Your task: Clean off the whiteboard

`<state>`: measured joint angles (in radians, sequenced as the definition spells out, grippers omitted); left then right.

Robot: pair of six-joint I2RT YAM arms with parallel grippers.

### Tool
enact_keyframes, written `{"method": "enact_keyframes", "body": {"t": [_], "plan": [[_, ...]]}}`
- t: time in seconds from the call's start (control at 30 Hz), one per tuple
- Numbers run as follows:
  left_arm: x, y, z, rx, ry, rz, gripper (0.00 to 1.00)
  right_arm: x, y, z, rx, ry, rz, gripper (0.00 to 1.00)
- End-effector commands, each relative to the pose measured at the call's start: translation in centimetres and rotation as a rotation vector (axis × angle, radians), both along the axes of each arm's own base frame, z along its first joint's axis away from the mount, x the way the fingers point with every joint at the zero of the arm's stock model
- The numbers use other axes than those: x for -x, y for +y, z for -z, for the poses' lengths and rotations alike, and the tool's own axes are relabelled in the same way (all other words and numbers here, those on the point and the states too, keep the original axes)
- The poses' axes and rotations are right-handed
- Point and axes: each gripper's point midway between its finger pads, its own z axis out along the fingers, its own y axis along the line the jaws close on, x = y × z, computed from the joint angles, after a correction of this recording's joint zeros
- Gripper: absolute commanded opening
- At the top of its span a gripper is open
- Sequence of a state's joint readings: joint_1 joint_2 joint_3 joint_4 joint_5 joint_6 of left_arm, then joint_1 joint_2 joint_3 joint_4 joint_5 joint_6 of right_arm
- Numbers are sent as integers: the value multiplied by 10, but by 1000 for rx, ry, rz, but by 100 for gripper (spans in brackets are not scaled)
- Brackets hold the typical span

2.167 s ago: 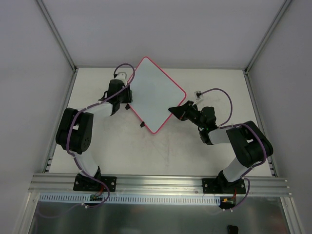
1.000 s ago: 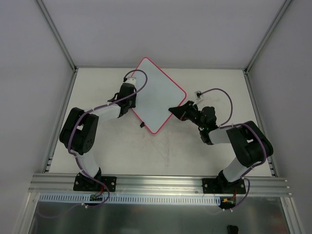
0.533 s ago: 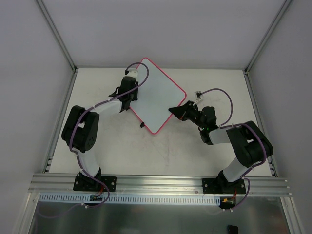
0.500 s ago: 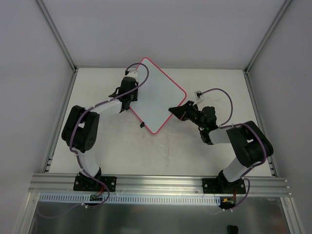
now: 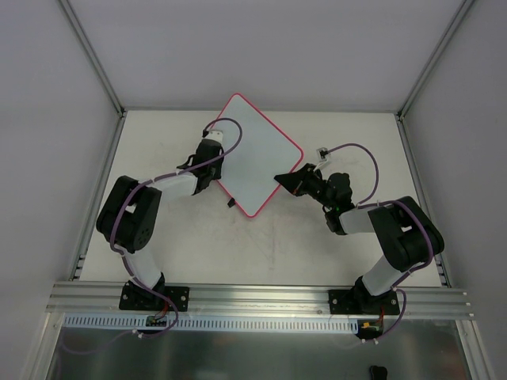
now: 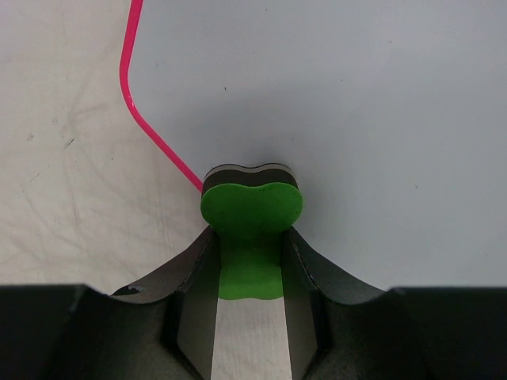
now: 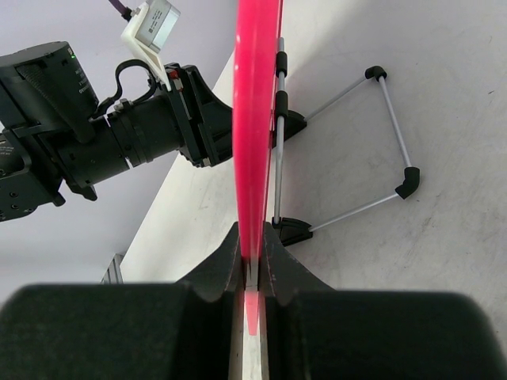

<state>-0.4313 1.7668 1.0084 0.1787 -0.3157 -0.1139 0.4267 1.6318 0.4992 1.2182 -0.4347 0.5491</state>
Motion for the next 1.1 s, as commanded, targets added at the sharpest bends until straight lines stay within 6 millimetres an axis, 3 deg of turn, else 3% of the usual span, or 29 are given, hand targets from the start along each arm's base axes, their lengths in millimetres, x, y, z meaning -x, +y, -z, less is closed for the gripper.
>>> {"method": "enact_keyframes", "body": {"t": [0.0,0.17,0.2,0.27,0.37,0.5,0.63,0.7,0.8,0.9,1.07], "plan": [[7,-17,-1,39,1,30,0,19,8,-94,-158,-342,-88,0],[0,-19,-26,58,-49,32,0,19,8,-93,-156,-340,-88,0],[-3,-23,-47,100,-80,40,0,18,8,-92,-155,-339,-88,0],[0,-21,-56,143,-51,42,0,18,8,-90,-152,-337,-86,0],[6,-5,-77,305,-49,28,0,18,7,-90,-151,-338,-83,0],[19,19,-80,308,-48,-10,0,19,6,-93,-152,-347,-81,0],[35,43,-65,335,69,-48,0,18,6,-92,-153,-340,-81,0],[51,47,-39,361,225,-49,0,18,6,-91,-153,-340,-80,0],[66,51,-21,466,319,-49,0,17,6,-90,-153,-333,-79,0],[87,75,0,463,352,-143,0,16,7,-88,-151,-327,-81,0],[93,95,1,478,324,-171,5,16,7,-87,-153,-322,-81,0]]}}
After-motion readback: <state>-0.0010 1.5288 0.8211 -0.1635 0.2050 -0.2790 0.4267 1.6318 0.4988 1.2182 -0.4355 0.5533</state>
